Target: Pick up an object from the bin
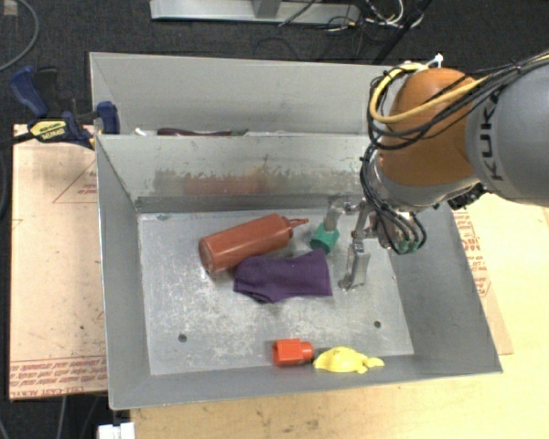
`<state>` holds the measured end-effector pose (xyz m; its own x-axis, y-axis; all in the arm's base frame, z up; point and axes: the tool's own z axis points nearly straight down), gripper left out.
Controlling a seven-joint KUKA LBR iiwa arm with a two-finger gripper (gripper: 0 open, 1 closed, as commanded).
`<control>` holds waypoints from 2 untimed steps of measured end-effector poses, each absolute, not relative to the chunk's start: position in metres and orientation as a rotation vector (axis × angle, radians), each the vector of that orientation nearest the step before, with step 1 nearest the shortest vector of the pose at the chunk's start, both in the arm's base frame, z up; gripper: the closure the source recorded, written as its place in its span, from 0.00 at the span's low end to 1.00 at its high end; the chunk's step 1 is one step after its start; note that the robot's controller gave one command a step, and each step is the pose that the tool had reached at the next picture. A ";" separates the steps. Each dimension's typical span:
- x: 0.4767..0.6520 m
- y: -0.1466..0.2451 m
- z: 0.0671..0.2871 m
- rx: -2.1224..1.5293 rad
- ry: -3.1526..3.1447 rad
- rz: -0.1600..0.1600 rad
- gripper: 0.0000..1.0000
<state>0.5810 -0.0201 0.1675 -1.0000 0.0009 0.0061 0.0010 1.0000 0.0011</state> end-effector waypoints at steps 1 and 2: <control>0.583 -0.020 0.172 0.000 -3.143 -0.001 0.00; 0.580 -0.002 0.114 0.042 -3.145 -0.002 0.00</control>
Offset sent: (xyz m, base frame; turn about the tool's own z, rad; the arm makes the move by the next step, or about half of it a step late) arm -0.0053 0.0319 -0.0975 -0.0452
